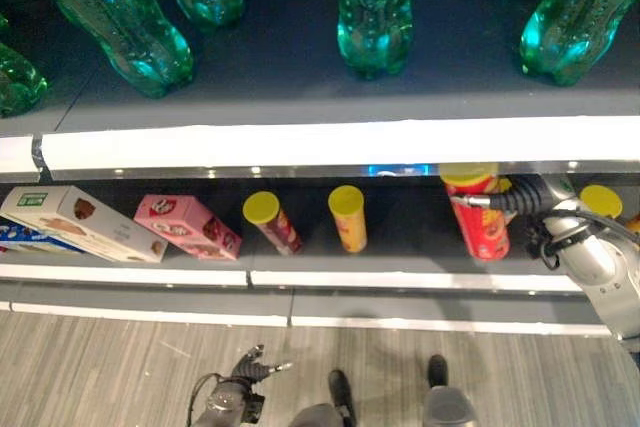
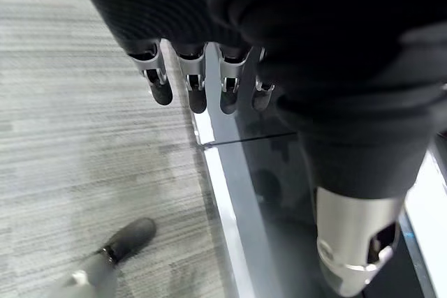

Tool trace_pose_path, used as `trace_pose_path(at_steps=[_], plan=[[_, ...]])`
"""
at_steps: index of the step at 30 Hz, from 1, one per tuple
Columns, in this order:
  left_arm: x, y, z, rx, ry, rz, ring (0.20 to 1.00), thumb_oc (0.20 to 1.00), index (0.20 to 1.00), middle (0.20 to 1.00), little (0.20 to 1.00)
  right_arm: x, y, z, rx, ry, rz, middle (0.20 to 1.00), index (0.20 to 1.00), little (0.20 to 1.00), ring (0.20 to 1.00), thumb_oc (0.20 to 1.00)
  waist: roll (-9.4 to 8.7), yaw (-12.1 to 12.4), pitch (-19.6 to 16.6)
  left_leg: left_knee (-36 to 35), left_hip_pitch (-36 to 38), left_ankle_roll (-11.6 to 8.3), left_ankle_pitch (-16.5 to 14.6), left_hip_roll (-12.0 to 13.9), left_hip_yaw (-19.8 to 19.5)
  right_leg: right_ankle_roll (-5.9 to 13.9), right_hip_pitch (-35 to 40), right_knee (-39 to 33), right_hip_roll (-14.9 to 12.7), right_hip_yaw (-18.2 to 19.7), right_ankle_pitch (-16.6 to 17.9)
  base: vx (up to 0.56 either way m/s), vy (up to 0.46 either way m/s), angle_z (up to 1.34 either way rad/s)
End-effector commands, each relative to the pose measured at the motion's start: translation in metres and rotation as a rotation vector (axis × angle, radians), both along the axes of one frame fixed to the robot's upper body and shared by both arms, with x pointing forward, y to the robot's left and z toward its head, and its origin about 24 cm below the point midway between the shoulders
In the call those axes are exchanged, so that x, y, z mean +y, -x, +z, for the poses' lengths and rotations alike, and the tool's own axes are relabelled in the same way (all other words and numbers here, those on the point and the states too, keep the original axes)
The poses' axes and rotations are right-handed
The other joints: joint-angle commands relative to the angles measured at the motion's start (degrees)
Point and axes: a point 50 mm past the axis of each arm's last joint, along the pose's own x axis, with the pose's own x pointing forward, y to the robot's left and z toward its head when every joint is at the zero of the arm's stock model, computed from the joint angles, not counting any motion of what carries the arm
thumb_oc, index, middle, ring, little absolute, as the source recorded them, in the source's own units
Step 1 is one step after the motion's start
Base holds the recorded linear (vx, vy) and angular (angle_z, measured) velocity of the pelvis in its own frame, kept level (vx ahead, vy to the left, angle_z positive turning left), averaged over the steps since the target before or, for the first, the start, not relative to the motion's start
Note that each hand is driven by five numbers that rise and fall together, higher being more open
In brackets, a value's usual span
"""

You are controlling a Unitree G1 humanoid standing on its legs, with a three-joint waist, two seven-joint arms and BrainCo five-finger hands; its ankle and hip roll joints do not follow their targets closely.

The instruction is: Put the goods on the table back onto the shelves and tidy them up.

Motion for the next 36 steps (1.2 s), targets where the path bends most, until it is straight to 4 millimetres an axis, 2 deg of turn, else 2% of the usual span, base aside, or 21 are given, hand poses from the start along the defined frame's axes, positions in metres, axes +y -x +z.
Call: trace_pose_path(at_steps=[1, 3, 5, 11, 14, 16, 20, 21, 22, 27, 32, 36], plan=[[0.002, -0.019, 0.009, -0.049, -0.073, -0.076, 1.0, 1.0, 1.0, 1.0, 1.0, 0.008, -0.005, 0.036, -0.252, 0.037, -0.033, 0.2, 0.2, 0.2, 0.2, 0.2, -1.12, 1.14, 0.46, 13.57, -2.92, -1.01, -14.11, 3.14, -1.52, 3.55, -7.96, 8.69, -5.89, -2.35, -5.78, -0.14, 0.052, 0.05], [0.001, -0.021, 0.009, -0.054, -0.072, -0.077, 1.0, 1.0, 1.0, 1.0, 1.0, 0.01, -0.005, 0.037, -0.267, 0.036, -0.034, 0.2, 0.2, 0.2, 0.2, 0.2, -1.08, 1.05, 0.9, 14.82, -3.95, -0.92, -14.47, 2.94, -1.79, 3.53, -8.41, 9.05, -6.19, -2.33, -5.77, -0.1, 0.038, 0.01], [-0.005, -0.028, 0.012, -0.079, -0.067, -0.088, 1.0, 1.0, 1.0, 1.0, 1.0, 0.016, -0.004, 0.043, -0.321, 0.03, -0.025, 0.2, 0.2, 0.2, 0.2, 0.2, -0.68, 1.11, 3.25, 18.07, -6.88, -0.72, -15.1, 2.6, -2.21, 3.35, -9.86, 10.13, -7.18, -1.97, -5.64, -0.11, 0.044, 0.14], [-0.012, -0.044, 0.02, -0.138, -0.076, -0.11, 1.0, 1.0, 1.0, 1.0, 1.0, 0.024, -0.01, 0.051, -0.406, -0.032, -0.04, 0.2, 0.2, 0.2, 0.2, 0.2, -0.02, 1.47, 6.93, 22.22, -12.15, -0.33, -15.55, 2.56, -3.09, 3.14, -13.22, 11.26, -8.13, -1.56, -4.82, -0.11, 0.027, 0.12], [-0.014, -0.054, 0.027, -0.183, -0.078, -0.105, 1.0, 1.0, 1.0, 1.0, 1.0, 0.02, -0.015, 0.064, -0.492, -0.069, -0.106, 0.2, 0.2, 0.2, 0.2, 0.2, 0.44, 2.03, 8.71, 22.93, -14.49, -0.32, -15.11, 2.45, -3.51, 3.15, -14.68, 11.47, -8.7, -1.82, -4.33, -0.07, 0.012, 0.03], [-0.015, -0.055, 0.027, -0.188, -0.078, -0.106, 1.0, 1.0, 1.0, 1.0, 1.0, 0.019, -0.016, 0.065, -0.506, -0.077, -0.117, 0.2, 0.2, 0.2, 0.2, 0.2, 0.53, 2.06, 8.83, 23.07, -14.96, -0.33, -15.05, 2.46, -3.71, 3.14, -14.89, 11.48, -8.78, -1.86, -4.25, -0.02, -0.003, 0.09], [-0.016, -0.062, 0.033, -0.225, -0.077, -0.095, 1.0, 1.0, 1.0, 1.0, 1.0, 0.015, -0.016, 0.088, -0.641, -0.116, -0.167, 0.2, 0.2, 0.2, 0.2, 0.2, 1.15, 2.71, 10.77, 24.01, -17.93, -0.43, -14.69, 2.47, -4.76, 3.19, -17.18, 11.98, -9.59, -2.07, -3.8, -0.05, -0.012, 0.12], [-0.016, -0.062, 0.033, -0.226, -0.077, -0.094, 1.0, 1.0, 1.0, 1.0, 1.0, 0.015, -0.016, 0.088, -0.642, -0.116, -0.167, 0.2, 0.2, 0.2, 0.2, 0.2, 1.17, 2.68, 10.73, 24.13, -18.13, -0.43, -14.71, 2.47, -4.8, 3.19, -17.34, 12.05, -9.6, -2.09, -3.81, -0.05, -0.04, 0.16], [-0.017, -0.065, 0.035, -0.241, -0.073, -0.102, 1.0, 1.0, 1.0, 1.0, 1.0, 0.008, -0.016, 0.101, -0.721, -0.14, -0.222, 0.2, 0.2, 0.2, 0.2, 0.2, 1.91, 3.13, 11.69, 24.86, -19.94, -0.61, -14.85, 2.59, -5.25, 3.29, -18.62, 12.41, -9.62, -2.09, -3.89, -0.03, -0.031, 0.12], [-0.028, -0.073, 0.042, -0.292, -0.05, -0.121, 1.0, 1.0, 1.0, 1.0, 1.0, -0.006, -0.008, 0.121, -0.907, -0.218, -0.328, 0.2, 0.2, 0.2, 0.2, 0.2, 3.65, 3.65, 12.82, 25.69, -23.34, -0.56, -14.49, 1.99, -6.5, 3.2, -21.06, 12.99, -10.07, -2.29, -3.88, -0.01, -0.001, 0.16], [-0.037, -0.079, 0.046, -0.321, -0.034, -0.146, 1.0, 1.0, 1.0, 1.0, 1.0, -0.015, -0.001, 0.121, -0.961, -0.26, -0.372, 0.2, 0.2, 0.2, 0.2, 0.2, 5.0, 3.47, 12.88, 26.88, -26.82, -0.47, -14.56, 1.17, -7.34, 3.31, -24.25, 14.85, -10.83, -2.5, -4.17, 0.01, -0.008, 0.17], [-0.045, -0.08, 0.048, -0.344, -0.015, -0.172, 1.0, 1.0, 1.0, 1.0, 1.0, -0.012, 0.003, 0.116, -0.968, -0.273, -0.356, 0.2, 0.2, 0.2, 0.2, 0.2, 6.4, 3.1, 12.88, 27.6, -28.21, -0.15, -15.04, 0.57, -6.98, 3.43, -26.12, 15.42, -11.41, -1.73, -4.16, 0.02, 0.037, 0.06]])
